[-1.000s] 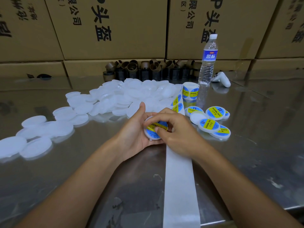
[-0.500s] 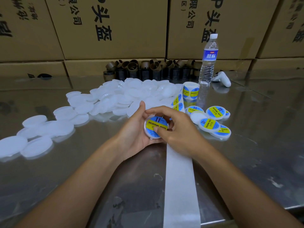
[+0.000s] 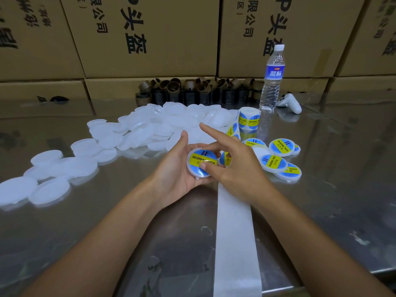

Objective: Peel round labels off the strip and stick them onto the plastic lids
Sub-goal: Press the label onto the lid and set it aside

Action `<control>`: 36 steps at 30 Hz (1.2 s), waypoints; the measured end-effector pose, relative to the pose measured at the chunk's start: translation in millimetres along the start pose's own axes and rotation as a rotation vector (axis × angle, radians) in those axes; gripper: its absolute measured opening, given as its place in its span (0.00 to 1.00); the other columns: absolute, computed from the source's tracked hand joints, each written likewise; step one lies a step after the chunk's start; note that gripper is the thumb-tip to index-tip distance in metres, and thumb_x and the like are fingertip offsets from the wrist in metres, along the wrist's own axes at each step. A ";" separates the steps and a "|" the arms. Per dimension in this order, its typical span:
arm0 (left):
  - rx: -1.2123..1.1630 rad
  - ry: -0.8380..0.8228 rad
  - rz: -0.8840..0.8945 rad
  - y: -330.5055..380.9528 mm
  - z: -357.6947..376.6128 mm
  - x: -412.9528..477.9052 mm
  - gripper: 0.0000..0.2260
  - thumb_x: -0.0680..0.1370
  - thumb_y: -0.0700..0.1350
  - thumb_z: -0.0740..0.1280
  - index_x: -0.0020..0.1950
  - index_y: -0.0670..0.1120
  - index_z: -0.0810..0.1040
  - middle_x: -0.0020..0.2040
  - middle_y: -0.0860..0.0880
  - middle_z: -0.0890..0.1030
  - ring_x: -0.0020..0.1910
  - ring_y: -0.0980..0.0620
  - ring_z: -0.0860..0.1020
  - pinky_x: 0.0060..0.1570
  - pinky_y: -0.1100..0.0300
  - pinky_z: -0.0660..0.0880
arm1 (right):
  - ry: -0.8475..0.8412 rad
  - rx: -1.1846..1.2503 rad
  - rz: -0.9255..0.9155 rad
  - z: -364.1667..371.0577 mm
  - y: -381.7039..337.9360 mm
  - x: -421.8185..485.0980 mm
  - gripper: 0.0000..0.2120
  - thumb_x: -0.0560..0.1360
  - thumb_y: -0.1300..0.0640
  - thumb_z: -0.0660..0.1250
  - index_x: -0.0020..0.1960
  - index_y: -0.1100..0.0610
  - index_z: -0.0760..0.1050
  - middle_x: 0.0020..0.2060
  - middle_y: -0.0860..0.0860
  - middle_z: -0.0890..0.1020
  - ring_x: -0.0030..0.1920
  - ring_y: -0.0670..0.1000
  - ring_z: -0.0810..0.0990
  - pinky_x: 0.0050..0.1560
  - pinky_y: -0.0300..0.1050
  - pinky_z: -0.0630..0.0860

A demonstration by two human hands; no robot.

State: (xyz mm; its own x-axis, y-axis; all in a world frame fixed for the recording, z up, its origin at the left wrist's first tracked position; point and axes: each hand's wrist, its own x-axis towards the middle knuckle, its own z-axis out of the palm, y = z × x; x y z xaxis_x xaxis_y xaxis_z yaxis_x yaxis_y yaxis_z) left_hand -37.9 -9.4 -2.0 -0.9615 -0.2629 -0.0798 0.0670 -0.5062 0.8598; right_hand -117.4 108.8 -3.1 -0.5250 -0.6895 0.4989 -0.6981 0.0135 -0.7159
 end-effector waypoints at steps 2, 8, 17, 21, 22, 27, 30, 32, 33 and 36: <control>-0.002 -0.016 -0.007 -0.2 -2.1 0.9 0.30 0.81 0.61 0.48 0.62 0.37 0.73 0.52 0.40 0.82 0.50 0.42 0.82 0.47 0.49 0.81 | -0.010 0.009 0.004 -0.3 0.9 -0.1 0.37 0.69 0.64 0.72 0.68 0.35 0.62 0.49 0.35 0.80 0.55 0.44 0.72 0.53 0.27 0.66; 0.083 -0.076 0.039 -2.8 -2.6 1.3 0.19 0.75 0.54 0.60 0.54 0.41 0.81 0.49 0.43 0.85 0.48 0.47 0.84 0.41 0.53 0.81 | 0.060 0.081 0.055 -0.1 2.6 2.3 0.30 0.73 0.62 0.69 0.69 0.41 0.66 0.58 0.41 0.77 0.57 0.46 0.74 0.55 0.38 0.73; 0.170 -0.092 0.217 -4.6 -6.3 3.0 0.13 0.74 0.45 0.62 0.55 0.43 0.79 0.54 0.45 0.83 0.53 0.46 0.82 0.50 0.52 0.81 | 0.117 0.180 0.175 -0.3 3.1 5.0 0.14 0.75 0.54 0.68 0.59 0.46 0.72 0.52 0.46 0.79 0.52 0.42 0.77 0.50 0.35 0.74; 0.130 -0.038 0.276 -3.5 -6.7 4.5 0.11 0.73 0.45 0.63 0.53 0.44 0.79 0.46 0.47 0.84 0.46 0.50 0.82 0.51 0.56 0.79 | 0.158 0.176 0.204 -3.0 3.2 7.1 0.06 0.75 0.54 0.69 0.51 0.51 0.76 0.46 0.48 0.80 0.46 0.46 0.78 0.47 0.38 0.75; 0.128 -0.038 0.283 -3.2 -6.7 4.3 0.11 0.73 0.45 0.63 0.53 0.44 0.79 0.45 0.47 0.84 0.45 0.51 0.82 0.50 0.58 0.79 | 0.138 0.180 0.201 -2.9 1.9 7.2 0.03 0.75 0.55 0.68 0.48 0.52 0.77 0.43 0.48 0.81 0.44 0.47 0.79 0.47 0.39 0.76; 0.168 -0.039 0.280 -3.1 -4.6 1.4 0.12 0.75 0.44 0.63 0.56 0.45 0.79 0.45 0.49 0.84 0.44 0.53 0.82 0.43 0.63 0.79 | 0.080 0.143 0.189 -2.1 0.7 6.4 0.07 0.78 0.57 0.64 0.43 0.56 0.78 0.39 0.57 0.84 0.40 0.52 0.81 0.48 0.52 0.78; 0.272 0.008 0.258 -5.6 -4.1 1.2 0.10 0.78 0.42 0.63 0.56 0.43 0.79 0.44 0.50 0.84 0.43 0.57 0.81 0.41 0.67 0.76 | 0.128 0.143 0.202 -3.2 2.2 7.5 0.08 0.79 0.57 0.63 0.45 0.58 0.78 0.40 0.56 0.83 0.43 0.54 0.81 0.51 0.57 0.77; 0.314 0.041 0.253 -6.8 -4.9 1.5 0.09 0.78 0.41 0.63 0.55 0.41 0.80 0.44 0.49 0.85 0.42 0.57 0.82 0.41 0.68 0.76 | 0.155 0.138 0.209 -3.8 2.1 7.9 0.08 0.79 0.56 0.63 0.45 0.58 0.78 0.39 0.55 0.83 0.43 0.54 0.81 0.51 0.57 0.77; 0.320 0.054 0.256 -6.6 -5.4 1.4 0.09 0.78 0.40 0.64 0.54 0.41 0.80 0.44 0.48 0.85 0.42 0.57 0.82 0.41 0.68 0.76 | 0.157 0.154 0.214 -3.6 1.9 7.8 0.08 0.79 0.56 0.63 0.45 0.58 0.78 0.39 0.56 0.83 0.43 0.55 0.82 0.51 0.57 0.77; 0.306 0.078 0.274 -4.7 -5.8 0.2 0.11 0.75 0.43 0.66 0.55 0.40 0.80 0.43 0.48 0.85 0.41 0.56 0.82 0.38 0.68 0.75 | 0.110 0.181 0.230 -2.9 0.8 7.2 0.07 0.78 0.54 0.65 0.48 0.57 0.78 0.39 0.59 0.84 0.42 0.56 0.82 0.52 0.57 0.77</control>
State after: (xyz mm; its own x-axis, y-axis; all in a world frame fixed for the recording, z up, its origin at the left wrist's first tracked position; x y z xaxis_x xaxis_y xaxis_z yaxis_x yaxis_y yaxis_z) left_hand -36.9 -11.8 -9.0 -0.8953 -0.4213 0.1451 0.2243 -0.1448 0.9637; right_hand -123.2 106.0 1.3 -0.7154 -0.6007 0.3567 -0.4623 0.0242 -0.8864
